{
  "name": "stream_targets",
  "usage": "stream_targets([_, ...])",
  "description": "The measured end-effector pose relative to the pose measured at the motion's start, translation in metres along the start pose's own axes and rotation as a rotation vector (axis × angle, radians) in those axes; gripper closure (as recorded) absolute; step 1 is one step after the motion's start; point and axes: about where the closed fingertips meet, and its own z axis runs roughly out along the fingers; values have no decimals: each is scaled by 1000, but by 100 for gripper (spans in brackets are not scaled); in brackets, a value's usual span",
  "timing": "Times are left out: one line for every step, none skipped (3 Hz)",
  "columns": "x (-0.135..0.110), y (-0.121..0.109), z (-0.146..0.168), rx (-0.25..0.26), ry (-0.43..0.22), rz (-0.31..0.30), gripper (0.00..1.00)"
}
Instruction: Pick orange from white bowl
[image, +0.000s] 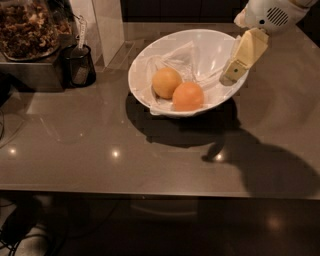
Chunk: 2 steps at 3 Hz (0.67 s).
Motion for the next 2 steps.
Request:
stream_targets([-1,0,2,2,-12,13,0])
stream_targets([-14,0,20,-22,-47,25,0])
